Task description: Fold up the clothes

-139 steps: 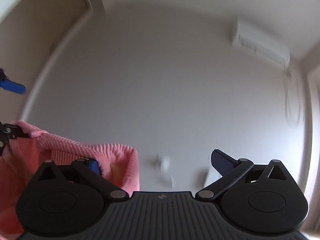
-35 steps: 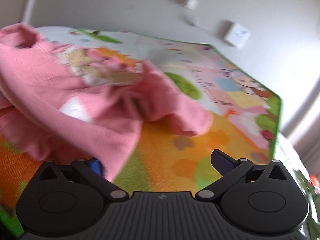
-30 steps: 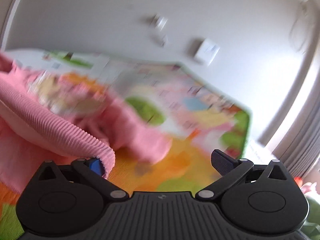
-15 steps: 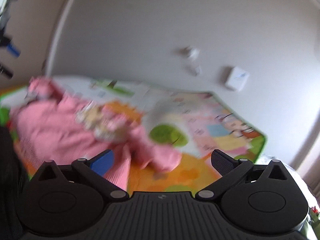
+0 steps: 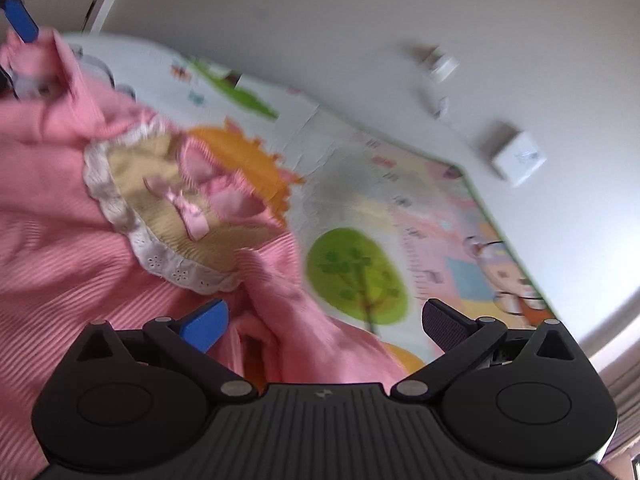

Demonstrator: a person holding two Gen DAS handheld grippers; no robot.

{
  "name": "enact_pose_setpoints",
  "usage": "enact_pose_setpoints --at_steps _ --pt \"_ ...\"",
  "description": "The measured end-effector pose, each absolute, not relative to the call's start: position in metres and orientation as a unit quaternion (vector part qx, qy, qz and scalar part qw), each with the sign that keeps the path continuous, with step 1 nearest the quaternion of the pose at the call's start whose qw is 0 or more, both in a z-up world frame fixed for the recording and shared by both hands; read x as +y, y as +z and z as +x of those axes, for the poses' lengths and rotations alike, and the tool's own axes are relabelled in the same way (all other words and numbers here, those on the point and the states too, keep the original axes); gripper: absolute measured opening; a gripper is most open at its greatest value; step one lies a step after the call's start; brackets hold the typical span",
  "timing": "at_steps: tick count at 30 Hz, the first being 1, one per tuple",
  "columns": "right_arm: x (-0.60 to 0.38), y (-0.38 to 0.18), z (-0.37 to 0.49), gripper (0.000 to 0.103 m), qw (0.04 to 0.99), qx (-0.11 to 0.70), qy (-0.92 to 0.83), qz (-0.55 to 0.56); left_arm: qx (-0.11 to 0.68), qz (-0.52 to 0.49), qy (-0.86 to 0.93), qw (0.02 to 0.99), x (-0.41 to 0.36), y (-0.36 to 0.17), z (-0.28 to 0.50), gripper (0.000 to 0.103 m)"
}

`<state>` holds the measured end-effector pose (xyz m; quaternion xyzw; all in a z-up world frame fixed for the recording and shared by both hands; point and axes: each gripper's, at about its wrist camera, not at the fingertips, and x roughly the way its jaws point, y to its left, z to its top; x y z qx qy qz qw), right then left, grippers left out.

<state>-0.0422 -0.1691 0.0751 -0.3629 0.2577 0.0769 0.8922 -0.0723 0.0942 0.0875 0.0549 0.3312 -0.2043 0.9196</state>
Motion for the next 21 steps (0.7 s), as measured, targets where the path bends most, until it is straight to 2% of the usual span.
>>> enact_pose_setpoints --at_steps 4,9,12,17,20,21 --pt "-0.176 0.046 0.014 0.103 0.872 0.275 0.016 -0.405 0.342 0.017 -0.221 0.913 0.098 0.075 -0.056 0.103" --pt "-0.244 0.072 0.052 0.103 0.881 0.227 -0.209 -0.359 0.344 -0.045 -0.240 0.907 0.119 0.061 -0.050 0.103" --pt "-0.260 0.094 0.035 0.103 0.918 0.220 -0.176 -0.280 0.346 -0.130 -0.227 0.901 0.144 0.046 -0.040 0.103" --pt "-0.257 0.101 0.024 0.103 0.949 0.263 -0.058 -0.165 0.353 -0.301 -0.161 0.871 0.189 0.022 -0.003 0.103" --pt "-0.239 0.093 0.026 0.103 0.949 0.259 -0.034 -0.178 0.318 -0.328 -0.107 0.883 0.208 0.019 0.013 0.103" --pt "-0.236 0.092 0.025 0.103 0.948 0.257 -0.030 -0.187 0.300 -0.310 -0.081 0.899 0.213 0.023 0.015 0.103"
